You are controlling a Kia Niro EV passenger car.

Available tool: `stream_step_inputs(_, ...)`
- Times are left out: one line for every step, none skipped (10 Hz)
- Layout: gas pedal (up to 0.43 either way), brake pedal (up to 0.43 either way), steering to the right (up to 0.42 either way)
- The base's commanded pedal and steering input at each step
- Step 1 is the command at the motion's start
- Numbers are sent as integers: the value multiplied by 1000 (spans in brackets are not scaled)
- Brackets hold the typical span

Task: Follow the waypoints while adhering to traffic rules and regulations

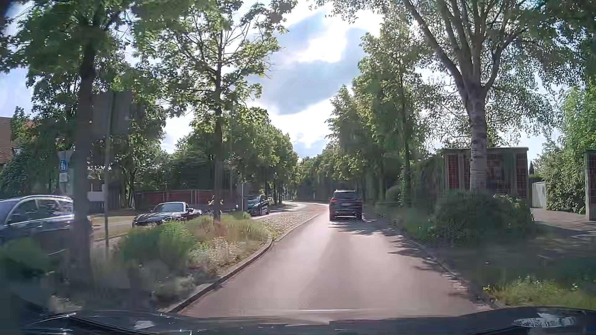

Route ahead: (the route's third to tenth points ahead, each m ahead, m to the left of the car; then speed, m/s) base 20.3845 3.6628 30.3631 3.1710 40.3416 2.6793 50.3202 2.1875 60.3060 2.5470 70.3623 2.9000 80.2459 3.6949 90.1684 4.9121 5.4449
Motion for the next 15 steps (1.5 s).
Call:
stream_step_inputs(260,12,58)
stream_step_inputs(268,12,36)
stream_step_inputs(268,12,31)
stream_step_inputs(268,12,27)
stream_step_inputs(268,12,22)
stream_step_inputs(268,12,20)
stream_step_inputs(260,12,18)
stream_step_inputs(260,12,18)
stream_step_inputs(260,12,18)
stream_step_inputs(260,12,19)
stream_step_inputs(280,12,21)
stream_step_inputs(299,12,23)
stream_step_inputs(299,12,24)
stream_step_inputs(311,12,23)
stream_step_inputs(350,12,21)
